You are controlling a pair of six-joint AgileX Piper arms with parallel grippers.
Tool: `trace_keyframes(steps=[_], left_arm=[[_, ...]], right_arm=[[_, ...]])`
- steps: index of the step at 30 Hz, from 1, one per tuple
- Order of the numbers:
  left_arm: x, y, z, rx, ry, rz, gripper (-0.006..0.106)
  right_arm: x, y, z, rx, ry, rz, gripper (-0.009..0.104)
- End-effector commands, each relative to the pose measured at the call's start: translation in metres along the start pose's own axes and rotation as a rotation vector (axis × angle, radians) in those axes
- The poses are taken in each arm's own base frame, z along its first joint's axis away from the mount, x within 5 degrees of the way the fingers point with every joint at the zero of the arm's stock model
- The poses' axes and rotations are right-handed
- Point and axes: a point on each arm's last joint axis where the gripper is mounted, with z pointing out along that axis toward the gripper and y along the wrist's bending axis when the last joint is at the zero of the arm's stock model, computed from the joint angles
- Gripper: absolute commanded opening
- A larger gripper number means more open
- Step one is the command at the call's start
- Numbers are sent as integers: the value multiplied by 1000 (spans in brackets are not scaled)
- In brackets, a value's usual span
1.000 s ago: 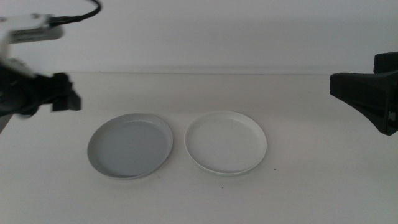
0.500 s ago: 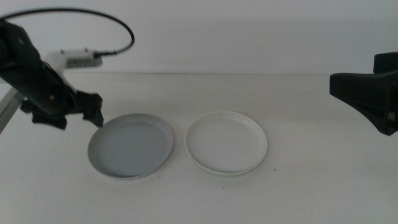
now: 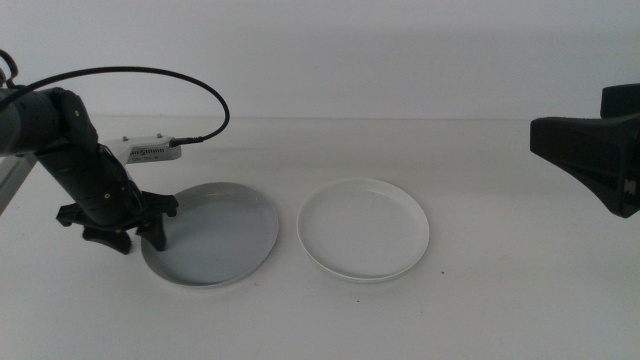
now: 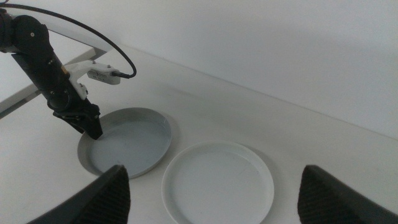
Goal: Stack the three bowls on top of each other.
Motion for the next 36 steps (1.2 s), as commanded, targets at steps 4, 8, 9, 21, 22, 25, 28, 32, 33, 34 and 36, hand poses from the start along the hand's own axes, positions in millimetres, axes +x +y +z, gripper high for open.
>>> trace_keyframes(steps=[4,8,9,21,22,25,28,32,33,34,36], left_arm=[[0,0,-2,13,30,-9,13],[-4,-4,-24,17,66,55,-2],[-7,-6,-36,19,62,67,-2],[-33,-106,-116,190,-102,146,-2],[-34,-114,-110,196,-88,152,-2],[-38,-137,-86,220,-35,185,-2],[-38,-157,-64,229,11,221,-2],[-42,-175,-44,239,-24,241,-2],[-43,-178,-39,245,-28,239,-2],[-43,-181,-37,251,-34,244,-2],[-43,-185,-31,262,-35,245,-2]], right_arm=[[1,0,-1,-2,-3,-3,82],[1,0,-1,-2,-3,-3,82],[1,0,-1,-2,-3,-3,82],[1,0,-1,-2,-3,-3,82],[1,0,-1,-2,-3,-3,82],[1,0,-1,-2,-3,-3,82],[1,0,-1,-2,-3,-3,82],[1,0,-1,-2,-3,-3,82],[1,0,-1,-2,-3,-3,82],[1,0,-1,-2,-3,-3,82],[1,0,-1,-2,-3,-3,82]])
